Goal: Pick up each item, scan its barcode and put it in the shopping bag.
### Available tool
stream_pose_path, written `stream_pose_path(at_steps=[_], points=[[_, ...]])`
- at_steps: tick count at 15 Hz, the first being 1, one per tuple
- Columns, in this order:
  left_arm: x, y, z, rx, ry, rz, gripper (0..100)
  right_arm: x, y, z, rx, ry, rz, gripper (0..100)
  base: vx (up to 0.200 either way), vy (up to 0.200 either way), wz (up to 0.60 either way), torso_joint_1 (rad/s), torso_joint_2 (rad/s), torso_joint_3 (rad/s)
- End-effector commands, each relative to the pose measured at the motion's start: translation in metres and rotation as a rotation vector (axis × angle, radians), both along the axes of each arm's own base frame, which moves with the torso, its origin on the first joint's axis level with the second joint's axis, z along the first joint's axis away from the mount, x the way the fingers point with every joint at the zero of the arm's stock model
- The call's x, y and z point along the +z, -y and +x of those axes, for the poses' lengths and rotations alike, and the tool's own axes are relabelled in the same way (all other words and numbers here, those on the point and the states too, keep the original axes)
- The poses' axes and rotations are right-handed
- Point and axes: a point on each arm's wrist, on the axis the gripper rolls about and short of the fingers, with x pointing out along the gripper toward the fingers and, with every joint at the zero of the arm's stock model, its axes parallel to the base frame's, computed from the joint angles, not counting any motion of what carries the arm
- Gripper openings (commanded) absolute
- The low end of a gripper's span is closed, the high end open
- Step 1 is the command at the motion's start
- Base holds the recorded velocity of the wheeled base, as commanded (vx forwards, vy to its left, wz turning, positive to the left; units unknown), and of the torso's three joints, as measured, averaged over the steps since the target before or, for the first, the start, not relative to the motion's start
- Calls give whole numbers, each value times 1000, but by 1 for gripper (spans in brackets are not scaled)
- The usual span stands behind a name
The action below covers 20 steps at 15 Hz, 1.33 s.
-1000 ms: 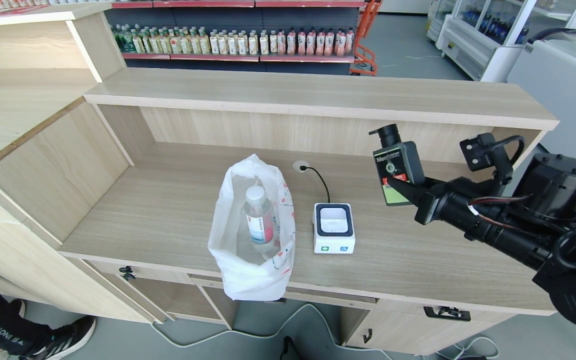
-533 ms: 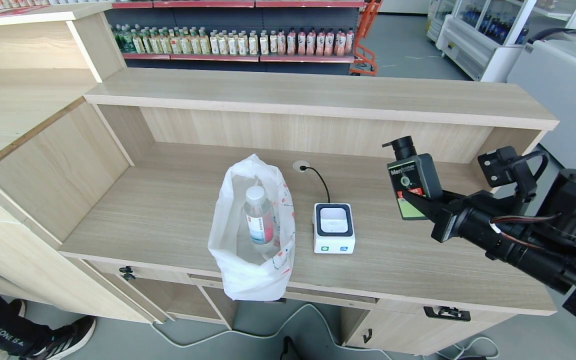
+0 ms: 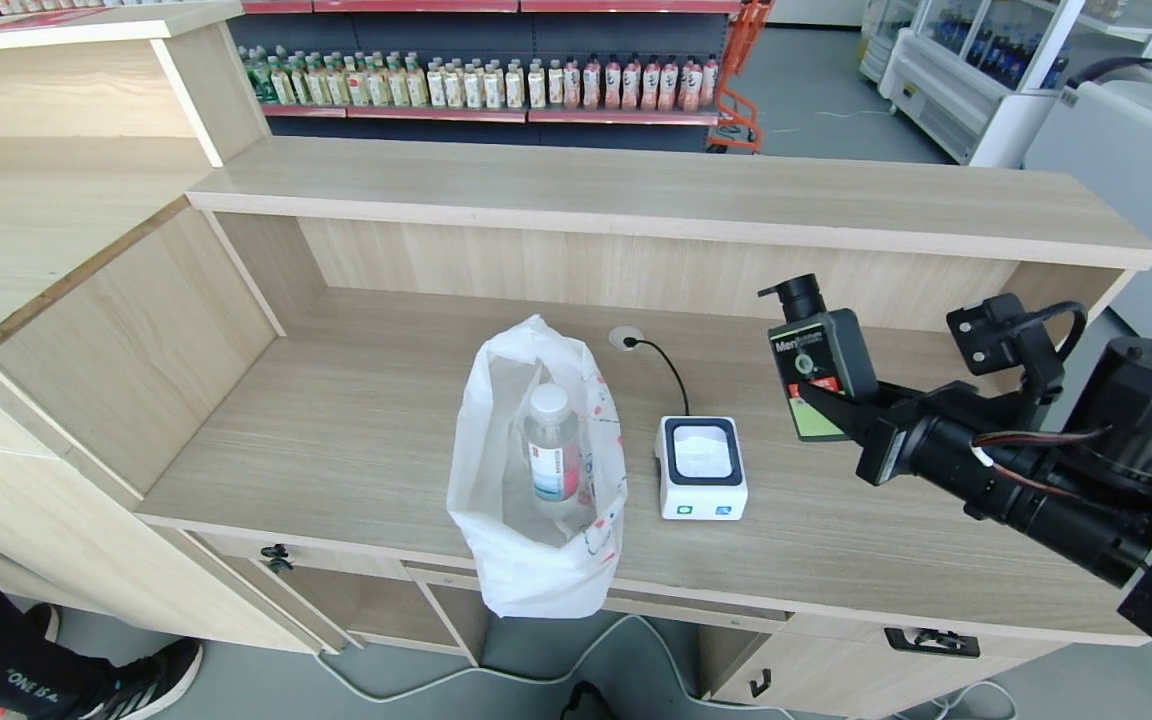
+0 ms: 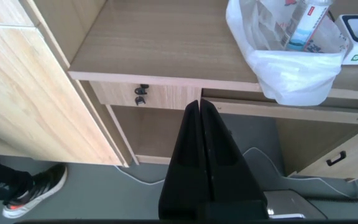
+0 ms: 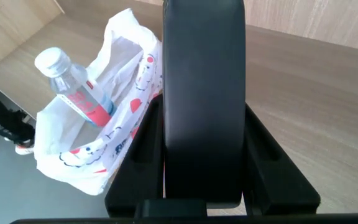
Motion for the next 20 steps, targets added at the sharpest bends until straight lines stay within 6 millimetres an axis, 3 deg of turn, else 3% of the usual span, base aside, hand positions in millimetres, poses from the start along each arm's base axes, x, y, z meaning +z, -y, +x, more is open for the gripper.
stream_pose_path(at_steps=[1,5,10,20], points=[[0,0,0,2,0,0,0,-2,0,2,-2,-8,-3,0,0,0,0,0,0,0],[0,0,0,2,0,0,0,-4,-3,11,-5,-11,-1,0,0,0,0,0,0,0],[0,0,0,1,0,0,0,-9,-13,40,-4,-14,1,0,0,0,0,0,0,0],[0,0,0,1,0,0,0,-22,-31,48,53,-58,12,0,0,0,0,0,0,0]])
